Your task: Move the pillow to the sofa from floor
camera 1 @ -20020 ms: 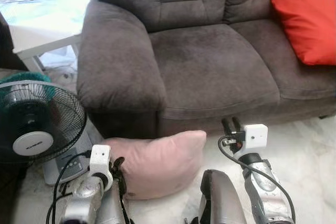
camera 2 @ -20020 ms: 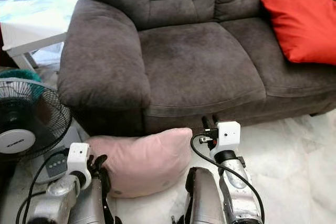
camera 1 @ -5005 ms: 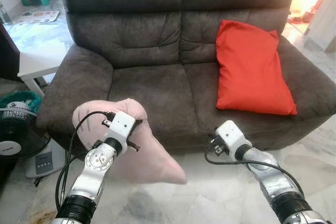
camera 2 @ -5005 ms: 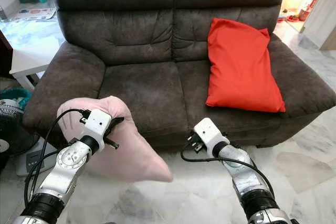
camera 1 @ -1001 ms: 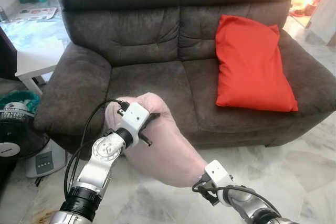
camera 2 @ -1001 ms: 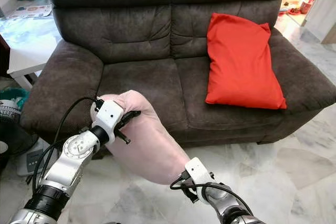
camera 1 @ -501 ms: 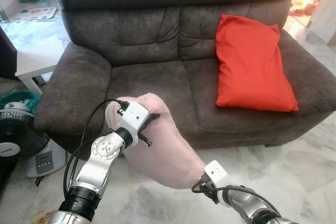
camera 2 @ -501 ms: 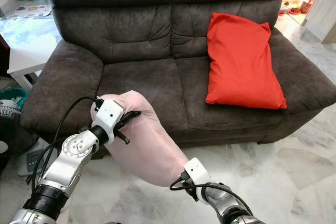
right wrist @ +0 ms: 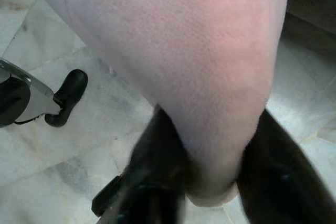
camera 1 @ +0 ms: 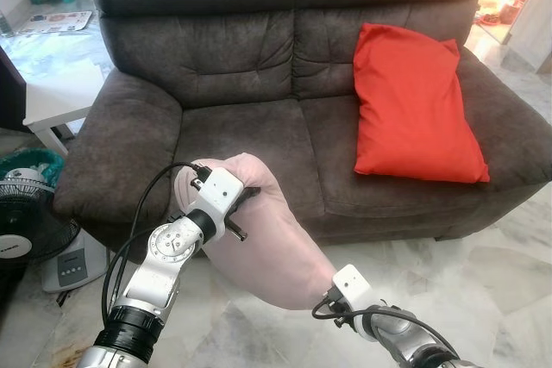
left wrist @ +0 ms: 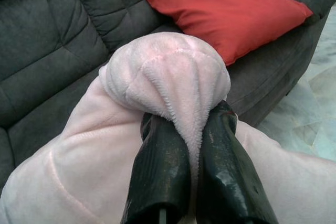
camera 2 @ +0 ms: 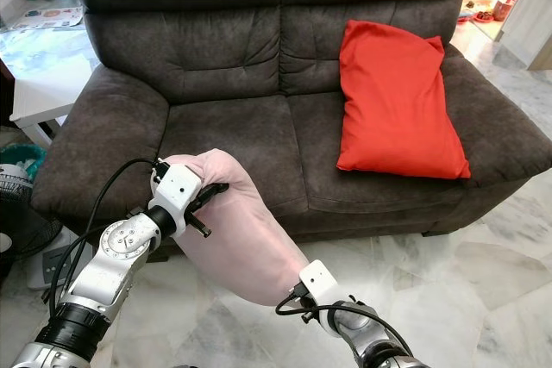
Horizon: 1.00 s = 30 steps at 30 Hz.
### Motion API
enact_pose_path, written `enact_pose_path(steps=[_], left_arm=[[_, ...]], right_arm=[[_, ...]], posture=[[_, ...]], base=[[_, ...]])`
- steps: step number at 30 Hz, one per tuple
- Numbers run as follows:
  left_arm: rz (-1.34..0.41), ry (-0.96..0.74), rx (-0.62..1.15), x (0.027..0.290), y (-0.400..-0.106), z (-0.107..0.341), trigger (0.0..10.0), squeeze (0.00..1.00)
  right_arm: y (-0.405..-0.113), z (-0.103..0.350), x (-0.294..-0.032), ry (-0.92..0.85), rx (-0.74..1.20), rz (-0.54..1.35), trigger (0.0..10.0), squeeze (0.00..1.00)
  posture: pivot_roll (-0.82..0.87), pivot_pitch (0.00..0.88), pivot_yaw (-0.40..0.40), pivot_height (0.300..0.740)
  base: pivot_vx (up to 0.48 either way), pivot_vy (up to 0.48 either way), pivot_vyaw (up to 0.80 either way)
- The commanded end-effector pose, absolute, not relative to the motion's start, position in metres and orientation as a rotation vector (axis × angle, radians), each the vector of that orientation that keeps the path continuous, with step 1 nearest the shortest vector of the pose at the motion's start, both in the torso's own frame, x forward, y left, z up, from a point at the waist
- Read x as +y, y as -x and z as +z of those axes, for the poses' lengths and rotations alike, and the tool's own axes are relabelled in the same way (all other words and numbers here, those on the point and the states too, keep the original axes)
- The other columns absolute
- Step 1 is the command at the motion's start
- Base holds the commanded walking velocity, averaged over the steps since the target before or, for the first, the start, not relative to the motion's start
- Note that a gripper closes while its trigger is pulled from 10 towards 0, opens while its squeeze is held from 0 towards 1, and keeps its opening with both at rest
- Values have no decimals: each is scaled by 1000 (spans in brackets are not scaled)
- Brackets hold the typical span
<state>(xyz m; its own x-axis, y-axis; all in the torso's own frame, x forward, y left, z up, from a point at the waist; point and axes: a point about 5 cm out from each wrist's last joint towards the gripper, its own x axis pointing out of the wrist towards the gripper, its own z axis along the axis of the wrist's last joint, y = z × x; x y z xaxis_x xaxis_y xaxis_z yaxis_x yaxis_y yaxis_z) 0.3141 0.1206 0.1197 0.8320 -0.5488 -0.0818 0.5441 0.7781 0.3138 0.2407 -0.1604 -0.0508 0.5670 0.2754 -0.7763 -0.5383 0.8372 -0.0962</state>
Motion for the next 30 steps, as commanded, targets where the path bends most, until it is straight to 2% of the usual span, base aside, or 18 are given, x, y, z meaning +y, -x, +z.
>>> enact_pose_path(steps=[1, 8, 13, 21, 22, 23, 25, 30], left_arm=[[-591, -343, -108, 118, -318, 139, 10000, 0], [-594, -391, -41, 122, -315, 125, 10000, 0], [-552, -474, 87, 132, -315, 102, 10000, 0], [-434, -422, 100, 143, -316, 95, 10000, 0], [-420, -421, 98, 145, -316, 94, 10000, 0], [-407, -419, 96, 146, -316, 94, 10000, 0], [-344, -404, 81, 151, -316, 94, 10000, 0], [-271, -354, 35, 154, -317, 99, 10000, 0]], right_arm=[[-241, -50, -159, 329, 827, 493, 0, 0], [-255, -38, -156, 312, 762, 511, 0, 0], [-269, -26, -154, 269, 681, 498, 0, 0], [-293, 6, -159, 185, 498, 406, 0, 0], [-296, 13, -163, 177, 464, 378, 2118, 0], [-299, 18, -167, 168, 436, 355, 10000, 0], [-303, 35, -170, 116, 337, 273, 10000, 0], [-301, 45, -170, 101, 282, 198, 10000, 0]], posture=[[156, 68, -3, 740], [153, 76, -2, 740], [151, 83, 0, 740], [132, 97, 12, 740], [127, 97, 17, 740], [125, 99, 18, 740], [120, 101, 28, 740], [113, 109, 28, 740]], base=[[0, 0, 0], [0, 0, 0], [0, 0, 0], [0, 0, 0], [0, 0, 0], [0, 0, 0], [0, 0, 0], [0, 0, 0]])
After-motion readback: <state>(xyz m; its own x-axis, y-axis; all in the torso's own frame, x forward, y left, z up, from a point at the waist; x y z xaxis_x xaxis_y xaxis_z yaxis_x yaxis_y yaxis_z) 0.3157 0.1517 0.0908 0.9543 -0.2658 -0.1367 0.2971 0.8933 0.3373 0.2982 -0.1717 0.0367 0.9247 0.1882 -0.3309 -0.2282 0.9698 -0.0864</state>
